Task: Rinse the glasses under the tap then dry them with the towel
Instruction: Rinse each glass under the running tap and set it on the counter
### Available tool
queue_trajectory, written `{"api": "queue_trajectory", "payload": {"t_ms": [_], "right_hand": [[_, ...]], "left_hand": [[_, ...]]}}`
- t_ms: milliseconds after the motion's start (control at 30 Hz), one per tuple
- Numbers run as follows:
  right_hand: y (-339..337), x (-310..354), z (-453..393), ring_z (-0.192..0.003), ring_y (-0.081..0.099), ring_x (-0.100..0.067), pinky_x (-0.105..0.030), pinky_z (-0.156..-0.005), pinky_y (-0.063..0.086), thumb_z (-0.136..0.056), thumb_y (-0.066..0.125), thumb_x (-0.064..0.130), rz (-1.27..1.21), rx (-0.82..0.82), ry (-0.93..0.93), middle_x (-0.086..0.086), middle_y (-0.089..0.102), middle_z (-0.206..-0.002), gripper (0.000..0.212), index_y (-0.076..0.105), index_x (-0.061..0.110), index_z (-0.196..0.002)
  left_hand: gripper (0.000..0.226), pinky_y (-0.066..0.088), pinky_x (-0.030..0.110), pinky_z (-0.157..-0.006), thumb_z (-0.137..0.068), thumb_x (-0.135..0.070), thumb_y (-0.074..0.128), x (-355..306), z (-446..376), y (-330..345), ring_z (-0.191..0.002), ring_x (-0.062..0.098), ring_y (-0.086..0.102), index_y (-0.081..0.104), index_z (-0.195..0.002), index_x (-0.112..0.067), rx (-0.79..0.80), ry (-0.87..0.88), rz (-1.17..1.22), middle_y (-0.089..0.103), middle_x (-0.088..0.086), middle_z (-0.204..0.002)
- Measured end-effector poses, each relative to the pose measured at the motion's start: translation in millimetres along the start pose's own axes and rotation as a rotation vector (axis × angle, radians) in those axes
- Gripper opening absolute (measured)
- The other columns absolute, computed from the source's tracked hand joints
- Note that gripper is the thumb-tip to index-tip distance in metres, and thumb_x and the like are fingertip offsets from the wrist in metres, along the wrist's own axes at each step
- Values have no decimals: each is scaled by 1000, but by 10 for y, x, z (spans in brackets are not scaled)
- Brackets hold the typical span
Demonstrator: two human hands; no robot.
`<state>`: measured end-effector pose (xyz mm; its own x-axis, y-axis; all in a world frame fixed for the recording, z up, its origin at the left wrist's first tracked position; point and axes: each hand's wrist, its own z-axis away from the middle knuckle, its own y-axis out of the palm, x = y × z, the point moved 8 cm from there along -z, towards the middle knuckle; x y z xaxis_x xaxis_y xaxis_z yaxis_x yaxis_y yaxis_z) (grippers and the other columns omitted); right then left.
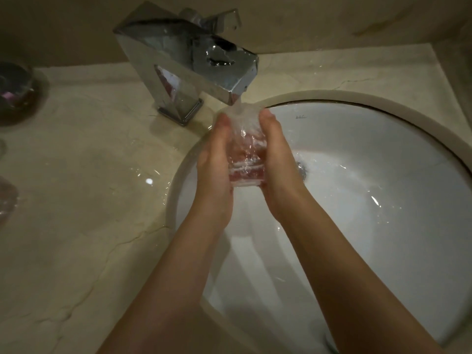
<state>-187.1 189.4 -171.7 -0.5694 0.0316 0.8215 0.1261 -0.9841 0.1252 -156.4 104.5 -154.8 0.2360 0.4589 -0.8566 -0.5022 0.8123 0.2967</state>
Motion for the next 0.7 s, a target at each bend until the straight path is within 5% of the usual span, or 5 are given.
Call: {"api": "queue_trajectory", "payload": {"t_ms": [133,267,400,567,700], "right_hand": [[-1,48,5,-96,71,-20,-44,-89,55,-49,63,82,106,9,-72,0,71,-106,83,64,26,-110],[-8,21,21,-91,72,-25,-47,-88,56,-66,57,74,-63,19,12,-8,73,-103,71,67,18,-108],[-35,28,56,-85,74,-18,-38,-77,59,-62,63,75,63,38,-34,-3,73,-102,75,64,19,-112],[-170,-2,96,-91,72,-18,-46,-88,56,-75,64,68,28,-44,-52,-1,71,-98,55,53,23,-105],[-141,22,153,-91,72,-21,-49,-89,55,-70,64,70,49,-6,-86,-4,72,-97,59,51,26,-107]], "left_hand": [[55,55,32,-69,-92,-51,49,-18,-2,-15,-89,25,72,66,-117,-4,-33,24,-41,73,15,-104],[61,54,35,-73,-86,-59,53,-28,17,29,-92,25,72,67,-119,-10,3,-34,-15,73,11,-106],[55,55,27,-62,-91,-51,54,-67,47,21,-86,24,74,66,-119,-5,1,-3,-82,73,16,-104],[49,59,37,-67,-87,-45,63,-68,10,-34,-87,28,73,65,-121,-10,11,-50,-125,73,14,-107],[60,59,40,-69,-75,-53,65,-117,13,-34,-88,27,72,63,-122,-16,41,-18,-197,72,10,-106]]}}
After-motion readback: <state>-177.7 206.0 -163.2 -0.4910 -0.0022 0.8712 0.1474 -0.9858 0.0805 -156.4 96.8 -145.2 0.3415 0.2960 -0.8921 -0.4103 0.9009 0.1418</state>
